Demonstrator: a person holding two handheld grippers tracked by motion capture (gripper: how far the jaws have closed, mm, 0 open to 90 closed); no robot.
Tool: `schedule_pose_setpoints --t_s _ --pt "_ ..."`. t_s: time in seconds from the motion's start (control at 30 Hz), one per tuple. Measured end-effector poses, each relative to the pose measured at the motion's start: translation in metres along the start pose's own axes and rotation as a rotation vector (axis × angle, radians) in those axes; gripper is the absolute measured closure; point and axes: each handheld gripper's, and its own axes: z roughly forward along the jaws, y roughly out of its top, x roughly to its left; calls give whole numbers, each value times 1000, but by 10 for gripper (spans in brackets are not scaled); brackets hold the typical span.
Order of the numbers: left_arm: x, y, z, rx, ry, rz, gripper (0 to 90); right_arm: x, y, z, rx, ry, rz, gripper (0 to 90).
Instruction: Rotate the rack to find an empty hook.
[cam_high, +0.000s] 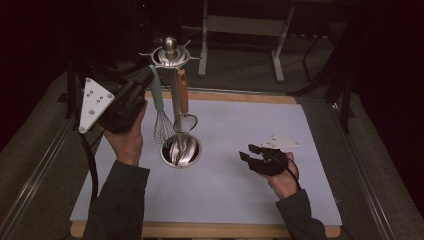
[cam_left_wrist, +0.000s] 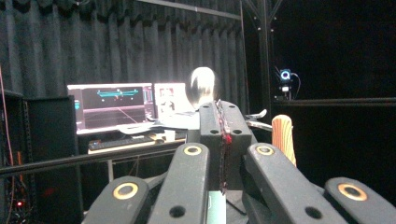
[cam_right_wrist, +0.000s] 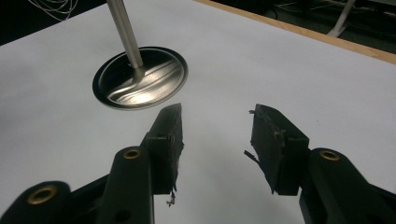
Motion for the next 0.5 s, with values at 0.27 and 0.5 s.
schedule_pose_setpoints --t_s 0.27,0.5 --pt "9 1 1 16 18 15 898 -2 -3 0 6 -1 2 529" --pt "21 2 6 45 35 19 898 -4 -4 -2 9 -4 7 529"
